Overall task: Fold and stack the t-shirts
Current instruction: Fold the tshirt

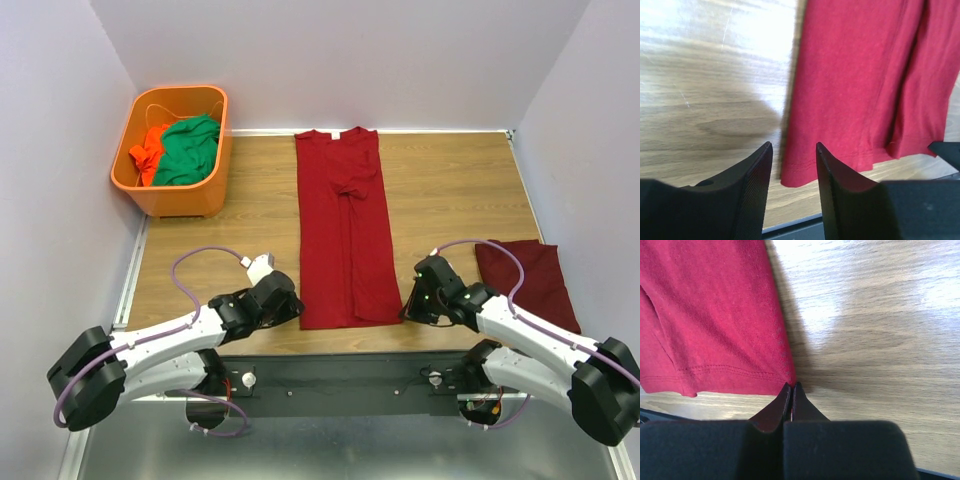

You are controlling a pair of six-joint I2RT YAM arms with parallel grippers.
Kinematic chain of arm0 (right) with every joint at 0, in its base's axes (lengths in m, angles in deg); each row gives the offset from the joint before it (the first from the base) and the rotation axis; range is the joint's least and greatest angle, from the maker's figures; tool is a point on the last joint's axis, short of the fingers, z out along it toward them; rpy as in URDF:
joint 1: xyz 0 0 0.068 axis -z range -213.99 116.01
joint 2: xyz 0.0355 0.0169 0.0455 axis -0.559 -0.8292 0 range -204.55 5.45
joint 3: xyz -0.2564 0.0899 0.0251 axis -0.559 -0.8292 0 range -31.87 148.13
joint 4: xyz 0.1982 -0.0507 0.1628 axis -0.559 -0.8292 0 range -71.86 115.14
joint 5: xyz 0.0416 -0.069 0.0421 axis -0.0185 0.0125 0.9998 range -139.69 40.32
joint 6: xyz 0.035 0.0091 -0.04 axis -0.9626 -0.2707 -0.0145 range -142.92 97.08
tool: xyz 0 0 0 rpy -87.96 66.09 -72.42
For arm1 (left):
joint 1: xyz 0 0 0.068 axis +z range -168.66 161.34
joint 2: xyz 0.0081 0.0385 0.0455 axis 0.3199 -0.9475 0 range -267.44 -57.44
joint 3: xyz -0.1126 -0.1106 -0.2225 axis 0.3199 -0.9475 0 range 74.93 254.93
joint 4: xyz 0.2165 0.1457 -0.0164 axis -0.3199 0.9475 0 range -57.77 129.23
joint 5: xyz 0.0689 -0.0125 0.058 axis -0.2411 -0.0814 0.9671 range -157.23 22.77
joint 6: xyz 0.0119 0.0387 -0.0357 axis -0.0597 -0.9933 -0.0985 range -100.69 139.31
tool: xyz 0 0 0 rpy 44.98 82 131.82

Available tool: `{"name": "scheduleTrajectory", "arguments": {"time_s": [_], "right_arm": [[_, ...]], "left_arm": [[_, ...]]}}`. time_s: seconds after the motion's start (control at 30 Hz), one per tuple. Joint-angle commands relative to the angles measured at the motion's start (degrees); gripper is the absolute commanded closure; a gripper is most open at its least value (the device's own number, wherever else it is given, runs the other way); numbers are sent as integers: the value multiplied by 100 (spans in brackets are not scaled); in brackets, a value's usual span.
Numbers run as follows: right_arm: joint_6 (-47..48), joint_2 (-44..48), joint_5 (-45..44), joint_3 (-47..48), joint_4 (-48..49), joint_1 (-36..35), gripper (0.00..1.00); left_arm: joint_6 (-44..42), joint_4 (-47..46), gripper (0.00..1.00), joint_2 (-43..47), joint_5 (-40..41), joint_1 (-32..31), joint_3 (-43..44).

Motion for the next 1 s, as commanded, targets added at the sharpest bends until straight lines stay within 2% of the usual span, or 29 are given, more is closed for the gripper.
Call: {"name": "scheduleTrajectory", "arguments": {"time_s": [0.0, 0.57, 0.67, 0.77, 0.8, 0.97], "right_arm": [[62, 0, -236, 134, -239, -18, 99], [44, 18, -78, 284, -222, -18, 99], [53, 35, 177, 354, -222, -18, 99], [53, 88, 282, 442, -231, -18, 99], [62, 105, 309, 451, -222, -18, 99], [114, -8, 81, 801, -231, -18, 99]], "left_arm": [[124, -278, 54, -31, -300, 21, -219], [177, -832, 60, -259, -643, -137, -422], [151, -928, 68, -303, -696, -146, -448], [54, -1077, 87, -286, -784, -146, -431], [-7, -1095, 99, -242, -793, -146, -396], [-358, -1236, 100, -84, -609, -67, -80]]}}
